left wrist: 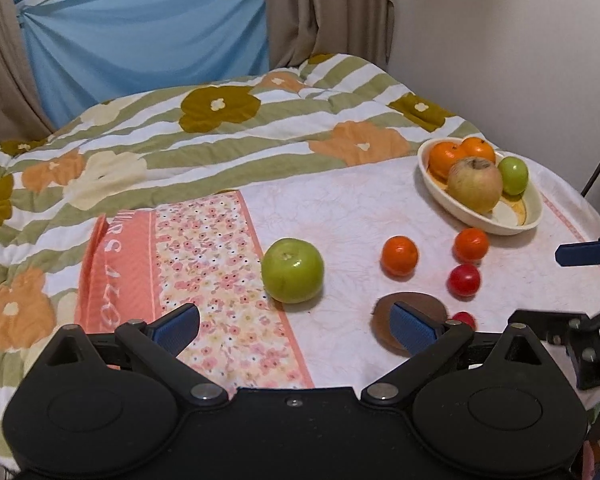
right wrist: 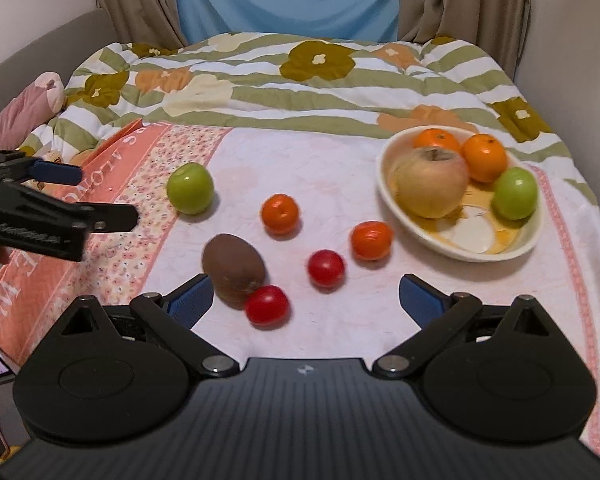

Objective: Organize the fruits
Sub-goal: 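Withdraw both grippers from the bowl toward the remaining fruit, then grasp the green apple with the left gripper while the right gripper grasps the brown kiwi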

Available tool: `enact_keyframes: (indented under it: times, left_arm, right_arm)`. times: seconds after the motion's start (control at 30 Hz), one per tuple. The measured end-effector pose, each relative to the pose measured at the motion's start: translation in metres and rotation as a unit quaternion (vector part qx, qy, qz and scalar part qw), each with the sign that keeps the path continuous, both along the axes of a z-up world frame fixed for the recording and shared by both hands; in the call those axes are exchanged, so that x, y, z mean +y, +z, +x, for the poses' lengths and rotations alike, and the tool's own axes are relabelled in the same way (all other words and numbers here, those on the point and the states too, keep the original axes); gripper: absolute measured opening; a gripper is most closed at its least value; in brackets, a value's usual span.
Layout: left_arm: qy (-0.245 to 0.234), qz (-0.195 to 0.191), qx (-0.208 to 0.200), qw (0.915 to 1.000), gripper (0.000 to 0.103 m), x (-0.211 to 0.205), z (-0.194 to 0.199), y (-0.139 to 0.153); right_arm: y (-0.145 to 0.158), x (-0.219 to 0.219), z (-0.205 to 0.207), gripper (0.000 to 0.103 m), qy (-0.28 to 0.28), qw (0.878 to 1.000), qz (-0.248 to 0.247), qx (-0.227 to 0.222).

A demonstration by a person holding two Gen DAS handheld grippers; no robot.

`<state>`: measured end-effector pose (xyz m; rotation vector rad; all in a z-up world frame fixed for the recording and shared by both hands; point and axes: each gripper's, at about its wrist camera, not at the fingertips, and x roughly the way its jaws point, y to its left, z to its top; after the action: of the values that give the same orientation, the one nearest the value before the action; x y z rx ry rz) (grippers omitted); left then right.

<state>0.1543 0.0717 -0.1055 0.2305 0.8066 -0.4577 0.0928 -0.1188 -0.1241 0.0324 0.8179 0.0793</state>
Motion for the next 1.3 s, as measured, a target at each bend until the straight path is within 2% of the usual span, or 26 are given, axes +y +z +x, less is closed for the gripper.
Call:
enact_keyframes:
  times: [0.3,0.47,0.63,0.77,0.97,1.07,1.3]
  left_arm:
    - [-0.026,-0.014,0.022,0.9993,0.092,-0.007,0.048,-0.037]
    - [-0.033,-0.028,0.04,0.9983,0.081,-0.013,0.067,-0.05]
    - [-0.038,-0.022,0.043,0.9981,0.068,-0.021,0.074,-0.057]
    - [-0.038,-0.018,0.049,0.9979,0.059,-0.024,0.076,-0.062]
    - [-0.035,-0.023,0.043,0.9982,0.058,-0.024,0.077,-0.063]
    - [-0.036,-0.022,0.043,0.9982,0.057,-0.024,0.078,-0.063]
    - [-0.033,-0.007,0.037,0.9987,0.057,-0.02,0.068,-0.061]
  right_arm:
    - [-0.028,0.036,0.031,0.103,0.036,0.999,-0.014,0.004]
    - [-0.039,0.042,0.046,0.103,0.053,0.998,-0.014,0.013]
    - [-0.05,0.042,0.058,0.103,0.062,0.998,-0.006,0.028]
    - [-0.055,0.043,0.062,0.098,0.071,0.997,-0.003,0.039]
    - [-0.06,0.043,0.065,0.097,0.08,0.996,-0.004,0.044]
    - [-0.063,0.044,0.068,0.089,0.09,0.995,-0.004,0.051]
    - [-0.068,0.046,0.072,0.081,0.099,0.994,-0.002,0.053]
